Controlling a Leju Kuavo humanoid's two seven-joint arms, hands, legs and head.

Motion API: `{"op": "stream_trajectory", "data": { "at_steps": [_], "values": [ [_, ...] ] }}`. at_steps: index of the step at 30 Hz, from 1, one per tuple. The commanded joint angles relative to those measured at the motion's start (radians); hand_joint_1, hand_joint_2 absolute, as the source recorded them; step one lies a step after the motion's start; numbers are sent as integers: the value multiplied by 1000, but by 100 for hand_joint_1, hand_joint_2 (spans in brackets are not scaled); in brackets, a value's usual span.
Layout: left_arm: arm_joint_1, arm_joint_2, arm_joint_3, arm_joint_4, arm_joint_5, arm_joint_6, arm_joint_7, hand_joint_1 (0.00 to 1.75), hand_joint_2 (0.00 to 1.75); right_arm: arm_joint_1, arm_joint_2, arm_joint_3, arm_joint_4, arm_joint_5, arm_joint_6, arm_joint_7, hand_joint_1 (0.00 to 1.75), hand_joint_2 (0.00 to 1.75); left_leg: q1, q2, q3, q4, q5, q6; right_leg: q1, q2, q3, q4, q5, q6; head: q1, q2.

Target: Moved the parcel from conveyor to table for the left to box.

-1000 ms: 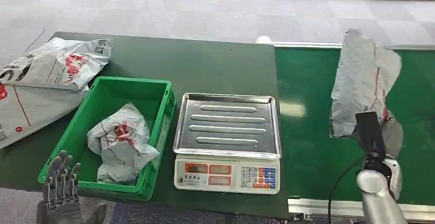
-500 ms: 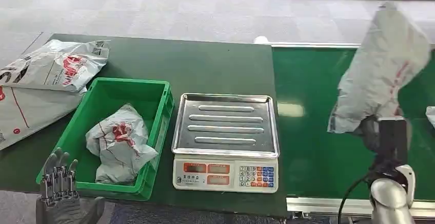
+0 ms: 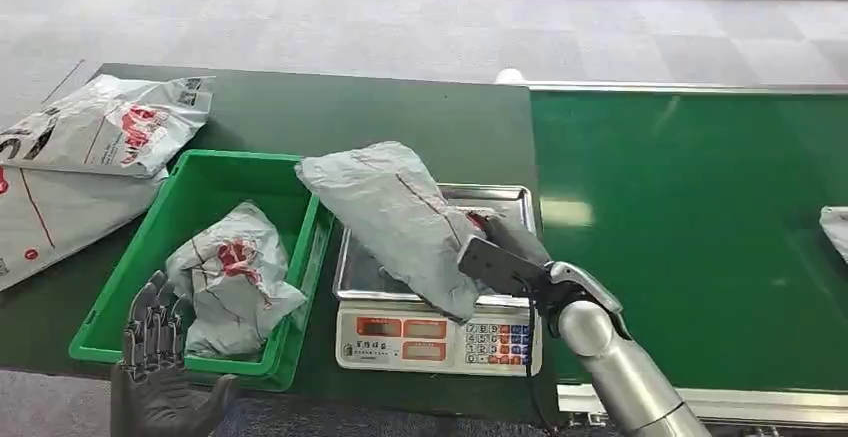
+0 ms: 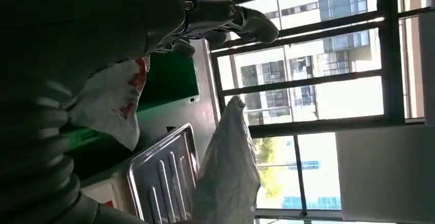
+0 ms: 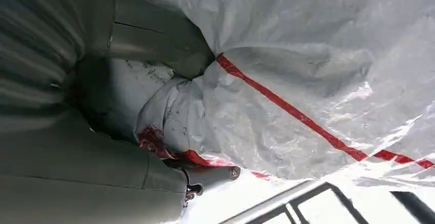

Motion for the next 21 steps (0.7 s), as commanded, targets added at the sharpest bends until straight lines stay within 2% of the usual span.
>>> {"op": "stream_trajectory", "data": {
  "at_steps": [1, 9, 19, 21],
  "values": [
    [8, 19, -29, 27, -2, 36, 11, 0, 175, -89, 102, 71, 129, 135, -81, 109, 0, 175, 0, 3, 1, -2, 1, 0, 0, 2, 0, -1, 1, -1, 0, 0],
    [6, -3, -14, 32, -21, 2, 35, 0, 175, -26, 102, -27, 52, 175, -78, 79, 0, 175, 0, 1, 1, -3, 2, 0, 0, 0, 0, -3, 2, -1, 0, 0],
    [-28, -10, -18, 36, -52, -30, 47, 0, 175, 2, 113, -66, -11, 201, -98, 75, 0, 175, 0, -1, 0, 0, 1, 0, 0, -2, 0, -1, 1, -1, 0, 0],
    [-53, 6, -42, 25, -141, -27, 44, 0, 175, 19, 137, -121, -45, 179, -180, 24, 0, 175, 0, 0, 0, -2, 2, 0, 0, -1, 0, -2, 2, -1, 0, 0]
  ]
}}
